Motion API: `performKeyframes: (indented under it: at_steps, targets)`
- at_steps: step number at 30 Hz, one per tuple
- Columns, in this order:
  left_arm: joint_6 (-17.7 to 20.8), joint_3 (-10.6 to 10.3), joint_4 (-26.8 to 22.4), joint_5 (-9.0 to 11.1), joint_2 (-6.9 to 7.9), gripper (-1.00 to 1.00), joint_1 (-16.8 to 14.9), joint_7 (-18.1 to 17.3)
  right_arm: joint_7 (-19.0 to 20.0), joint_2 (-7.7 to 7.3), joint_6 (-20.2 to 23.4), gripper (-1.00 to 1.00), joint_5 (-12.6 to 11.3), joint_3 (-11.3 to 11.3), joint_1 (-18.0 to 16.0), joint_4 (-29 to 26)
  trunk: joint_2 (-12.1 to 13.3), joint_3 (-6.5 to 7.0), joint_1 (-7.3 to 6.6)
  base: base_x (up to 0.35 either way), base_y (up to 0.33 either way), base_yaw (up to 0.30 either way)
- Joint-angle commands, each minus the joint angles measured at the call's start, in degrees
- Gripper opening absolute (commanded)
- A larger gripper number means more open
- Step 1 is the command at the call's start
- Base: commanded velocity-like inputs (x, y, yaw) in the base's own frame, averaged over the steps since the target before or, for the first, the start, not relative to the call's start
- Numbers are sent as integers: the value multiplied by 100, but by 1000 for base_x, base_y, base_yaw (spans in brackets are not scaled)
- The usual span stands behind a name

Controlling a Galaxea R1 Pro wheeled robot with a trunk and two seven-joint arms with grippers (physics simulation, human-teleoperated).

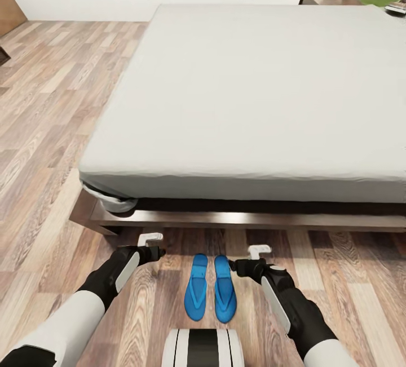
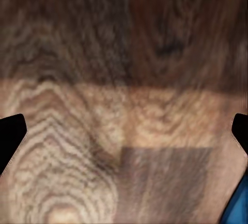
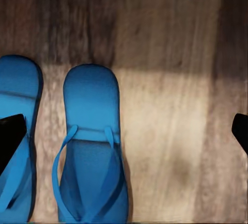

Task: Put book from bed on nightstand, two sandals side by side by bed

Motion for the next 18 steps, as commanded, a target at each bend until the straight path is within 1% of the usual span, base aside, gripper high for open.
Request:
performKeyframes:
  at_steps: [1,4,5,6,8,14,18]
  targets:
    - [20,-34,-9,46,6,100,-2,31,8,-36,23,100,-14,-1,8,-5,0,19,-3,0,0,0]
    - [22,-37,-9,46,4,100,-2,33,5,-155,18,100,-26,5,30,18,4,86,-11,0,0,0]
    - [27,-39,-9,45,-1,100,-2,42,-16,-262,-10,100,-24,-9,48,400,6,108,-14,0,0,0]
    - [25,-39,-9,45,-3,100,-2,46,-24,-282,-30,100,-21,-11,49,517,7,130,-16,0,0,0]
    - [28,-47,-9,45,3,100,-2,48,-40,-290,-52,100,-15,-1,49,612,10,174,-21,0,0,0]
    - [25,-48,-9,45,7,100,-2,48,-42,-292,-88,100,-24,0,49,628,18,307,-37,0,0,16]
    - [27,-48,-9,45,7,100,-2,48,-42,-295,-115,100,-26,-4,50,663,23,396,-47,0,0,116]
